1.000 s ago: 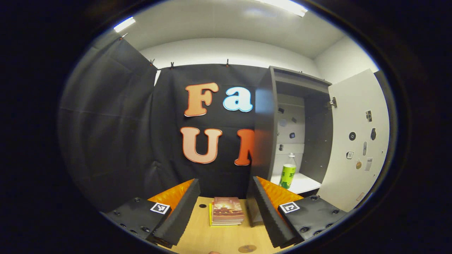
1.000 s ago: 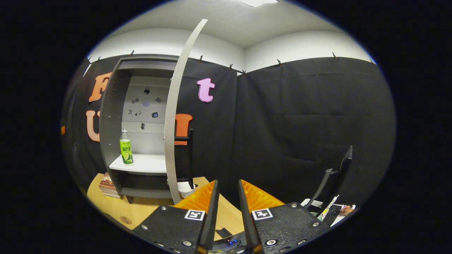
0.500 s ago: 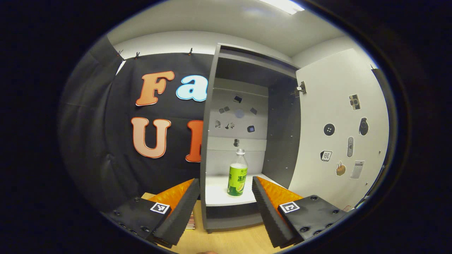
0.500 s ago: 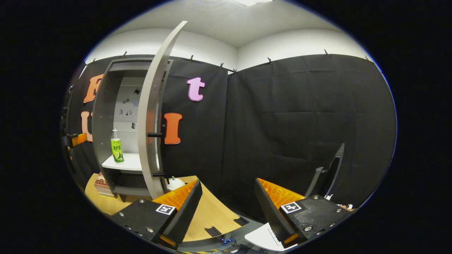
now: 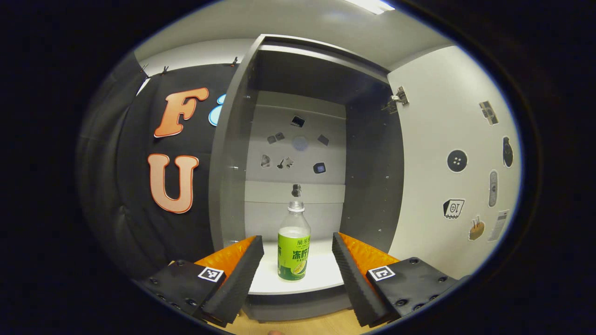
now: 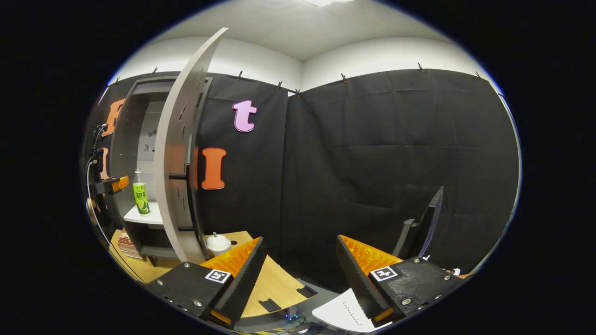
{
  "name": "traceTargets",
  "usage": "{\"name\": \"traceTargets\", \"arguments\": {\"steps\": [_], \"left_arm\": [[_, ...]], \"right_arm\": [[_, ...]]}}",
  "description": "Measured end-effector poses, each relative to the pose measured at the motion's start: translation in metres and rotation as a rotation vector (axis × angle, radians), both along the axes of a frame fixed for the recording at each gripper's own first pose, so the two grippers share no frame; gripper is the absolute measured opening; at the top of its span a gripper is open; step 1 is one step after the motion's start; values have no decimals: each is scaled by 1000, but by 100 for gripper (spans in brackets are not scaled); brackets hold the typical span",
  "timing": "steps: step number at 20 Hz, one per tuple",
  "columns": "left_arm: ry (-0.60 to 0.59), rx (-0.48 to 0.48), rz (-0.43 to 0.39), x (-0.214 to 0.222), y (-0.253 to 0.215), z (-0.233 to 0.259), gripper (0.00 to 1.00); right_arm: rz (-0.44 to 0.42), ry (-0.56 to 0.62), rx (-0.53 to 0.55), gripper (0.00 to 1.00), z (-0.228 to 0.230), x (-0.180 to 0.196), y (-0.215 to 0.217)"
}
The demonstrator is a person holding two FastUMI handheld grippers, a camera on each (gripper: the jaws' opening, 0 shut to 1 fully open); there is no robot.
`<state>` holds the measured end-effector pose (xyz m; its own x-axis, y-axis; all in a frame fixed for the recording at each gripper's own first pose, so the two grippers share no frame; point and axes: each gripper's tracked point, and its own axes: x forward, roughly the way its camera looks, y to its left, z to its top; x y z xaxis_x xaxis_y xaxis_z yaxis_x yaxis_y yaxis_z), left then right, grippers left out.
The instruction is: Open the cabinet door with the right hand, grasp the bottle in the cabinet with the left hand and place it on the coaster, then close the cabinet door with the right hand.
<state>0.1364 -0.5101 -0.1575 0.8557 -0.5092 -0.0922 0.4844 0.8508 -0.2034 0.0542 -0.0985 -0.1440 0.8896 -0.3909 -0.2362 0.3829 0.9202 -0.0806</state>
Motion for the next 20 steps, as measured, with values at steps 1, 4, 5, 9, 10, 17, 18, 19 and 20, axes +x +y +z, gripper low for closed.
{"name": "traceTargets", "arguments": {"steps": [1, 4, 5, 9, 10, 17, 18, 19, 20], "left_arm": [[6, 9, 4, 8, -5, -6, 97], [7, 55, 16, 31, -23, -22, 94], [15, 69, 14, 34, -30, -29, 97], [11, 112, -7, 54, -51, -42, 100], [15, 122, -11, 58, -55, -46, 97], [63, 154, -3, 81, -66, -73, 95], [64, 140, -5, 80, -67, -72, 79], [69, 132, -16, 80, -68, -72, 78], [72, 120, -19, 77, -68, -70, 77]], "right_arm": [[-8, 1, -4, 93, 0, 0, -2], [-30, 9, -12, 93, -2, 0, -7], [-37, 12, -11, 93, -2, -1, -8], [-60, 22, -1, 93, -6, 0, -11], [-64, 27, 1, 97, -7, -1, -11], [-59, 48, -9, 93, -10, 2, -12], [-58, 49, -8, 93, -10, 2, -12], [-54, 49, -4, 93, -11, 3, -12], [-51, 48, 0, 93, -12, 3, -11]]}}
